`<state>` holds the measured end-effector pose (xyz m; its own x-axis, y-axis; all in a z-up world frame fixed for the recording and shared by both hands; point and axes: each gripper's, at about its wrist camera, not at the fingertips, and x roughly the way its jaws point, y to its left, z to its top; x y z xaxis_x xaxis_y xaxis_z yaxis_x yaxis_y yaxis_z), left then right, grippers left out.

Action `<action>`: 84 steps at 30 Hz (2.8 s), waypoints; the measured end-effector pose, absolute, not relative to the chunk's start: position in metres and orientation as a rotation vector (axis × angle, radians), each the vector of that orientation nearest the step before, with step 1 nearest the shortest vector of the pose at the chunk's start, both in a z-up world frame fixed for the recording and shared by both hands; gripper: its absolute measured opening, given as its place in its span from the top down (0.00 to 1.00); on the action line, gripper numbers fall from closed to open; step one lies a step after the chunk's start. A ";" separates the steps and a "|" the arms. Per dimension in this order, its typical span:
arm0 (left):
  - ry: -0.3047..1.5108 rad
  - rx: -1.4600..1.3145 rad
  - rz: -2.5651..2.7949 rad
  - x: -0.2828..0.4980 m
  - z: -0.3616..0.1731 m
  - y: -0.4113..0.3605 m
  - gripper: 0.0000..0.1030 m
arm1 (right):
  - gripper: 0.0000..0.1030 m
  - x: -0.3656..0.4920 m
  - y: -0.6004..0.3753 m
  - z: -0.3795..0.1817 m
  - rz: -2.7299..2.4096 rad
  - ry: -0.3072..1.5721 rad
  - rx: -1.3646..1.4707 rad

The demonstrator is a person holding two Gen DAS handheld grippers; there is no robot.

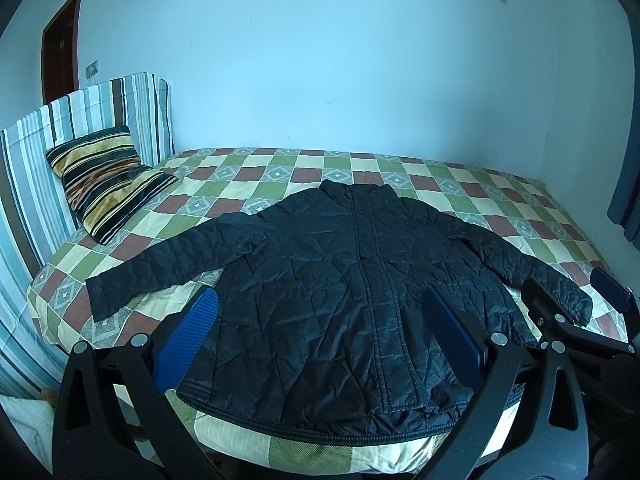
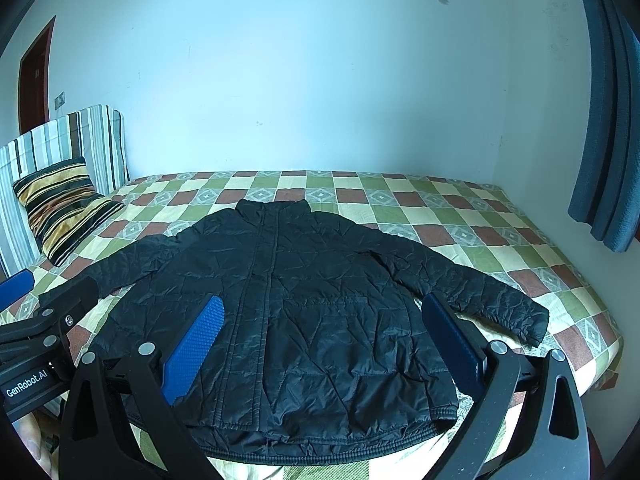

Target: Fold large clothes

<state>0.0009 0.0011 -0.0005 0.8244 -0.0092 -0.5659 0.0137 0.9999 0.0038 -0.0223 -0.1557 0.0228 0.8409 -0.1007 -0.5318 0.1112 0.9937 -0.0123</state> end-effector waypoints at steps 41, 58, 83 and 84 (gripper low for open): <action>0.594 0.018 -0.016 -0.001 0.001 0.004 0.02 | 0.05 -0.023 -0.147 0.025 -0.111 0.561 0.016; 0.594 0.021 -0.017 -0.001 0.001 0.004 0.02 | 0.05 -0.024 -0.147 0.023 -0.111 0.563 0.016; 0.879 -0.008 0.363 0.148 -0.129 0.108 0.02 | 0.05 0.048 -0.361 -0.093 -0.443 0.693 0.411; 0.892 -0.006 0.378 0.154 -0.136 0.112 0.02 | 0.05 0.049 -0.373 -0.099 -0.466 0.709 0.412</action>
<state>0.1542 0.1119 -0.1356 0.5665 0.3188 -0.7599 -0.3240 0.9340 0.1503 0.0494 -0.3733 -0.0991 0.6660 -0.2642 -0.6976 0.5352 0.8207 0.2001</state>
